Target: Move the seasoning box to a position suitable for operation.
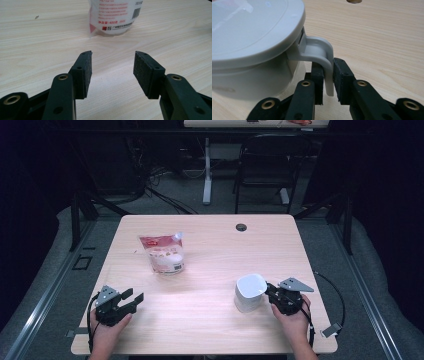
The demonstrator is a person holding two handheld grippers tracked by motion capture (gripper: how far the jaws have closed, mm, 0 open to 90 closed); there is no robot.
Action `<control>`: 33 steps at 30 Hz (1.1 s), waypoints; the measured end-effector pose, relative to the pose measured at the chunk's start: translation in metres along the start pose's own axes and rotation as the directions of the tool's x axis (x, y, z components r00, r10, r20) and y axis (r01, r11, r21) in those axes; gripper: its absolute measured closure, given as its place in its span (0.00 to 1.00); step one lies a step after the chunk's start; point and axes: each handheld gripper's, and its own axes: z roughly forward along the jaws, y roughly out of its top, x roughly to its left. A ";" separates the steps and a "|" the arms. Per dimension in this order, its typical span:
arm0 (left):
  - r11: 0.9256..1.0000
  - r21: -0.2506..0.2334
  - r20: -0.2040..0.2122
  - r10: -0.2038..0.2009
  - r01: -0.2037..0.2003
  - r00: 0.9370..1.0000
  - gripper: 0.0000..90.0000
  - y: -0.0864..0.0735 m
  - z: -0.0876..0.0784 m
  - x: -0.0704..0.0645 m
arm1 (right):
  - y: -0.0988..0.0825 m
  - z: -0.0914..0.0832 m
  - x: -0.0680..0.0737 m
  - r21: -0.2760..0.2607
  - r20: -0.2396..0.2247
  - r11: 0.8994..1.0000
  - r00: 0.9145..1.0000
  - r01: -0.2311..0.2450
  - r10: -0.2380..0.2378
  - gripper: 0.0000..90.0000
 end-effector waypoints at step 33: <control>1.000 0.004 0.016 0.013 -0.013 1.000 0.55 0.001 0.002 -0.005 | -0.002 -0.004 0.040 0.029 -0.059 0.995 0.994 0.099 -0.097 0.89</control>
